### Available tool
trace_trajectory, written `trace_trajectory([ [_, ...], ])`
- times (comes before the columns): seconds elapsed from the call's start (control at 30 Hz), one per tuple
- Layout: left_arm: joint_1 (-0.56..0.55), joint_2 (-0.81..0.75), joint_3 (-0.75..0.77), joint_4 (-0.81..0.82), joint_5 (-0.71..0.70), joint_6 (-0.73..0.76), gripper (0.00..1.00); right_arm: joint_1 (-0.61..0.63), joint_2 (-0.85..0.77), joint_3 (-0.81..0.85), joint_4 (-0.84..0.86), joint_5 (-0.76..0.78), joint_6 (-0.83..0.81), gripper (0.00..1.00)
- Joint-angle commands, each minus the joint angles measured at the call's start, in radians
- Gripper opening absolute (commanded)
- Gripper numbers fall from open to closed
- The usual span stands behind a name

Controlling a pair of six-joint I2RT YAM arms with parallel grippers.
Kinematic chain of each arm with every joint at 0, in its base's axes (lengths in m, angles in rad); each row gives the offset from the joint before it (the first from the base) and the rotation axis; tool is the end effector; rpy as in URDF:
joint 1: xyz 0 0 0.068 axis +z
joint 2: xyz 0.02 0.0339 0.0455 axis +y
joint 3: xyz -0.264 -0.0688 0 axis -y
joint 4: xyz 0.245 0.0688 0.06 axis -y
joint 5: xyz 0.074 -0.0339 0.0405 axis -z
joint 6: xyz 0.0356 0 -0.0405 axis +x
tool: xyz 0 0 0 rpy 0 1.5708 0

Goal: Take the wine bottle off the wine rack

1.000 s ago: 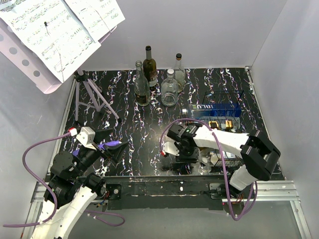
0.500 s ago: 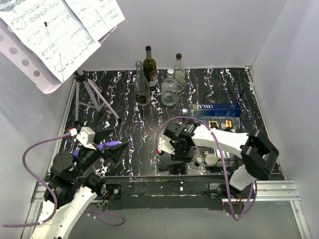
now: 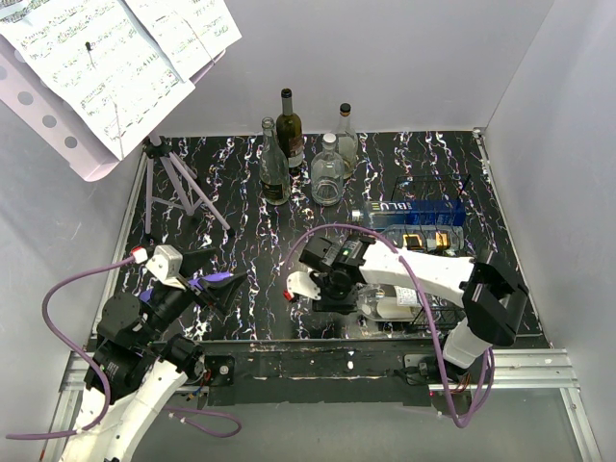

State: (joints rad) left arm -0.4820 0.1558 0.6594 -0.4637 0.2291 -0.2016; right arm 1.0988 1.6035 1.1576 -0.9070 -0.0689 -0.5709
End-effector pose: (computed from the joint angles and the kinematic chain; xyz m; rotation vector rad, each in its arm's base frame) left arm 0.0436 -0.0319 0.3296 0.4042 1.5232 -0.7154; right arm 0.1339 0.2676 0.2189 -2.1893 1.9679 0.1819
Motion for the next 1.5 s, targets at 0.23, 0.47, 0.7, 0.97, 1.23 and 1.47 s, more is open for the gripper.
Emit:
trace_trajectory([
  [0.23,-0.006,-0.047,0.031,-0.024,-0.142,0.002,0.98,0.073,-0.017,0.149,0.034,-0.115,0.017,0.01],
  [0.47,-0.006,-0.065,0.036,-0.038,-0.204,-0.004,0.98,0.092,-0.036,0.198,0.02,-0.117,0.037,0.01],
  [0.7,-0.006,-0.071,0.039,-0.044,-0.263,-0.009,0.98,0.09,-0.221,0.11,0.282,-0.141,0.08,0.01],
  [0.97,-0.006,-0.058,0.039,-0.044,-0.261,-0.007,0.98,0.091,-0.338,-0.026,0.701,-0.051,0.238,0.01],
  [1.23,-0.006,-0.061,0.04,-0.047,-0.274,-0.009,0.98,0.078,-0.255,0.008,1.019,0.246,0.296,0.01],
  [1.47,-0.006,-0.075,0.037,-0.05,-0.292,-0.012,0.98,-0.04,-0.085,0.177,1.082,0.25,0.354,0.01],
])
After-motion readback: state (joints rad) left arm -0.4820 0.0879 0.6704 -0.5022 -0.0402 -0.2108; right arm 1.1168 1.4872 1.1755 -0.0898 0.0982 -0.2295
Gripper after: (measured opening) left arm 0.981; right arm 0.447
